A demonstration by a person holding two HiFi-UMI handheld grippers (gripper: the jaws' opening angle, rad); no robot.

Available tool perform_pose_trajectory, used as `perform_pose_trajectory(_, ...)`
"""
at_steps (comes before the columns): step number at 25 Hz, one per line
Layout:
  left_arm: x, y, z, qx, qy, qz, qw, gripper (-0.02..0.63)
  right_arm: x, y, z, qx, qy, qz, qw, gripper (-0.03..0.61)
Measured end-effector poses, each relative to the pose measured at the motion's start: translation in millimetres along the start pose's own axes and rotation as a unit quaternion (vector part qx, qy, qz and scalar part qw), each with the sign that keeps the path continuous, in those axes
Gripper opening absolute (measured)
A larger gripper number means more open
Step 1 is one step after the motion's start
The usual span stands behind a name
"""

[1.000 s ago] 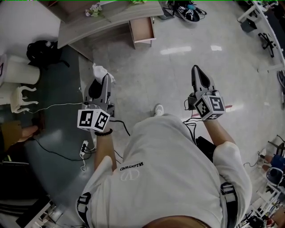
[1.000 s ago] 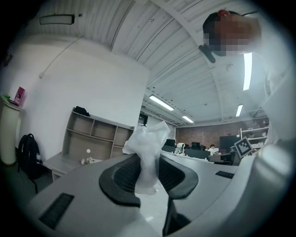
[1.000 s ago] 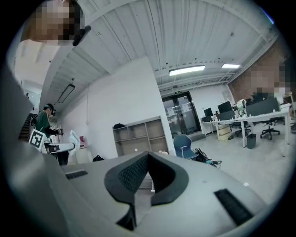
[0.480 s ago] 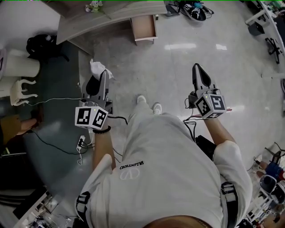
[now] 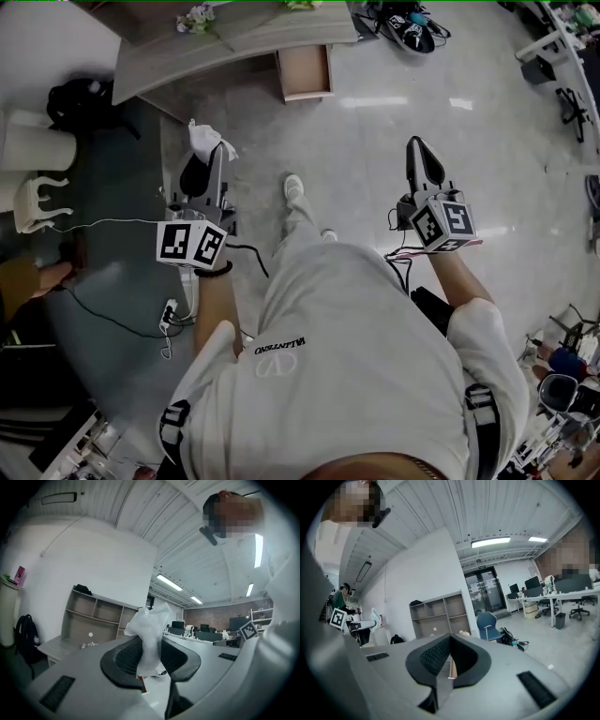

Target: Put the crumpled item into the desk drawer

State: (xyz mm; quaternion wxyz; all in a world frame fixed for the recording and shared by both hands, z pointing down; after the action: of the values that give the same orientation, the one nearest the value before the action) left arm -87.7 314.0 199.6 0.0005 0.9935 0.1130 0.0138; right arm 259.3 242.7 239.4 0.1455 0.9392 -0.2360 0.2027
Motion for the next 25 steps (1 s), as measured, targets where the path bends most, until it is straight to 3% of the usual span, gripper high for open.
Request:
perform_pose_trajectory(11, -59, 135, -49, -0.027, -0.037, -0.054, 0.9975, 0.104, -9, 158, 10, -0.023, -0.007, -0.008, 1.0, -0.002)
perform_pose_trajectory(19, -76, 213, -75, -0.033, -0.048, -0.121, 0.9909, 0.104, -36, 258, -16, -0.058, -0.007, 0.001, 0.998, -0.002)
perform_pose_trajectory(25, -85, 260, -107, -0.053, -0.043, -0.123, 0.99, 0.104, -34, 310, -29, -0.072, -0.012, 0.004, 0.997, -0.002)
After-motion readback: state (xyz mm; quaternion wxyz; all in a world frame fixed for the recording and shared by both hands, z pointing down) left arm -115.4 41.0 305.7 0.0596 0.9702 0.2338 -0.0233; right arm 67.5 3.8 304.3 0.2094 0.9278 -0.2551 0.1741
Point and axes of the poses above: the fingertips, and each gripper's own axes: y forward along the fingers, x to its right, z out of its top, the point moved 1 cm from there along -y, backward along the fingers, and after that the axes turned 13 degrees about y, right-handed, at the moved point
